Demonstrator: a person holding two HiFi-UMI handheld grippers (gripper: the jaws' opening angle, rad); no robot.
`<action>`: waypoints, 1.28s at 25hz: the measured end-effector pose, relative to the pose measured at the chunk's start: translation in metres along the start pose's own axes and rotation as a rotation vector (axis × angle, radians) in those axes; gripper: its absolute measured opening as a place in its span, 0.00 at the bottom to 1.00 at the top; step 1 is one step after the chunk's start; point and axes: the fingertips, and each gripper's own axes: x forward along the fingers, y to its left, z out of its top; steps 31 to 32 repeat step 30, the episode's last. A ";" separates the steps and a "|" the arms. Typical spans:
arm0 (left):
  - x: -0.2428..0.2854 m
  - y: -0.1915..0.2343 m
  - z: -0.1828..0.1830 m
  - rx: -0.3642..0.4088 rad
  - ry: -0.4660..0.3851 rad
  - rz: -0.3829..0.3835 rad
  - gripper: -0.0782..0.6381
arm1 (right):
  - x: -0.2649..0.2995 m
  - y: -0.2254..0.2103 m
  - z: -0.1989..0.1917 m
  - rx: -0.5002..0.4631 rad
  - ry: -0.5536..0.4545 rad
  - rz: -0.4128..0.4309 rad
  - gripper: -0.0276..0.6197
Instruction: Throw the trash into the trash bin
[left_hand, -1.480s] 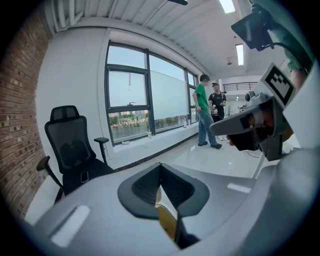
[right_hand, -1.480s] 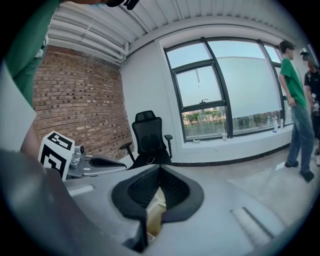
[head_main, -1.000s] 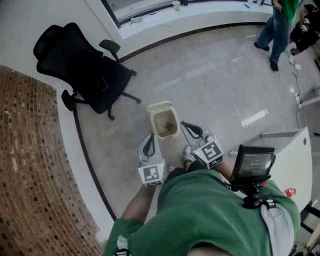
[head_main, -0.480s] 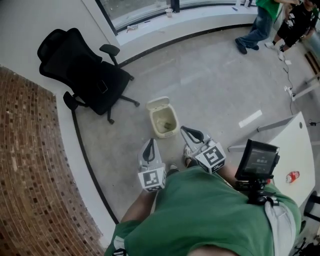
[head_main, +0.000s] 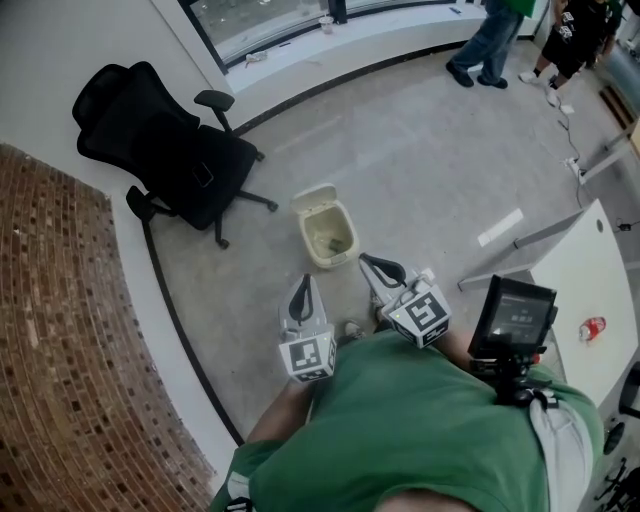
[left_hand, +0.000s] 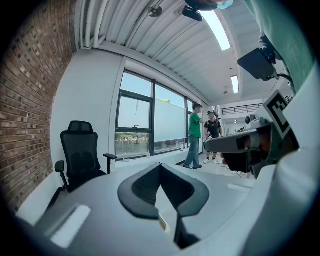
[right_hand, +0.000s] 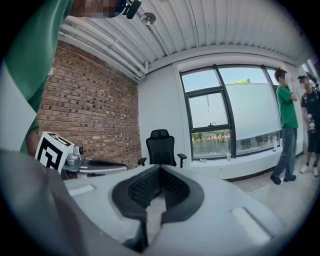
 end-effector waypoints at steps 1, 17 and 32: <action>0.005 0.001 0.001 -0.001 0.001 0.001 0.12 | 0.003 -0.004 0.001 -0.001 -0.001 0.000 0.05; -0.025 -0.008 0.000 0.010 -0.023 -0.090 0.12 | -0.029 0.030 0.000 -0.015 -0.033 -0.076 0.05; -0.017 -0.015 -0.003 0.000 -0.022 -0.141 0.12 | -0.035 0.022 -0.004 -0.021 -0.023 -0.127 0.05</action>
